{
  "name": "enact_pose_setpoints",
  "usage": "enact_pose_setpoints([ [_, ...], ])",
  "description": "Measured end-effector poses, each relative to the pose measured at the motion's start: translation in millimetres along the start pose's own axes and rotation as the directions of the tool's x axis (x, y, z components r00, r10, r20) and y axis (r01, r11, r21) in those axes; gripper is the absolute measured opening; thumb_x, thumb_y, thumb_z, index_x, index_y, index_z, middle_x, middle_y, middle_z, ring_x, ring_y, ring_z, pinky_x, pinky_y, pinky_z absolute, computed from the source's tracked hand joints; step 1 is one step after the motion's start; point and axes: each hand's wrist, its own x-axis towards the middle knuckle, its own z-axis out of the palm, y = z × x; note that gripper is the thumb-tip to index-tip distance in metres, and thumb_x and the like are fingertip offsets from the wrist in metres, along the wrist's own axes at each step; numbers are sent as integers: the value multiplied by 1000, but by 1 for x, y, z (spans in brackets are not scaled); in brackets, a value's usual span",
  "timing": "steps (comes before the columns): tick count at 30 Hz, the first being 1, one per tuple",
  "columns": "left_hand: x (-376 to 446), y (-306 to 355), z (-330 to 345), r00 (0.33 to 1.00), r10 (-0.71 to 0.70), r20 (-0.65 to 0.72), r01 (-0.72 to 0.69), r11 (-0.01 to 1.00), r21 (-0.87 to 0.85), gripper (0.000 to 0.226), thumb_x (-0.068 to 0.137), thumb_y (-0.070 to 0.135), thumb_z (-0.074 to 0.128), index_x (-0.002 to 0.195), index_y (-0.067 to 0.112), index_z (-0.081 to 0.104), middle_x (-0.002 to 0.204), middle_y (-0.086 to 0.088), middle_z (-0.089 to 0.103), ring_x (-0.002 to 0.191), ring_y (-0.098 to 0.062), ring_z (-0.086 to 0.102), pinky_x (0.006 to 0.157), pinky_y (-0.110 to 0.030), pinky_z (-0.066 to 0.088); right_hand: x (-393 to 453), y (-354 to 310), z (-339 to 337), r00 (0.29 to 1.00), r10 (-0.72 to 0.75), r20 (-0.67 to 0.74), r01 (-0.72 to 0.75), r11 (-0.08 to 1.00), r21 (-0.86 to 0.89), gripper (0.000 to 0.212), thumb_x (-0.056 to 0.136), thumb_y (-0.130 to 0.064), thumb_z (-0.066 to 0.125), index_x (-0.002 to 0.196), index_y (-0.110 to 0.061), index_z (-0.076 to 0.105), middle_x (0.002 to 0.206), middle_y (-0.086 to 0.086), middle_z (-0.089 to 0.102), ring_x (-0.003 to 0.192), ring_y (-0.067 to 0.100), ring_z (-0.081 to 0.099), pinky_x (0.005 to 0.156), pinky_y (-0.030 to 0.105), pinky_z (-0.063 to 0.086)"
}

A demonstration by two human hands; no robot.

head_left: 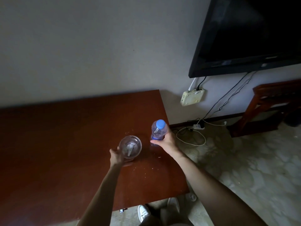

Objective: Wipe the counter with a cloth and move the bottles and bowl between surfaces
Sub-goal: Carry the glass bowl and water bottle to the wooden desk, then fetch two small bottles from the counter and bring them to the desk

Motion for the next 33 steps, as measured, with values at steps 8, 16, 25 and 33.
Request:
enact_pose_setpoints([
  [8,-92,-44,40,995,85,59,-88,994,58,32,104,33,47,115,3,51,87,-22,65,49,-24,64,33,-26,51,-60,59,-63,995,91,-42,-90,995,37,69,65,-6,86,124,-14,51,124,-2,56,116,9,53,98,11,39],
  [16,-171,-76,195,748,-211,629,-55,925,376,35,106,29,44,83,6,57,59,-6,66,41,-13,62,41,-22,49,-272,211,-159,728,617,-299,-543,785,298,25,85,-4,69,106,-13,62,95,3,64,89,20,61,72,19,46],
  [25,-224,-82,358,642,-366,674,-337,655,677,27,105,28,46,104,4,58,82,-10,64,70,-23,63,65,-28,48,-456,292,-230,196,957,-214,-509,286,812,14,96,-2,46,94,-2,60,84,15,60,66,20,53,59,27,34],
  [33,-246,-118,468,806,-346,481,-320,429,845,29,103,25,48,91,2,61,77,-10,62,63,-22,57,51,-23,45,-467,357,-404,239,953,-187,-378,269,886,11,95,-18,55,90,-12,62,92,8,62,80,19,57,66,29,42],
])
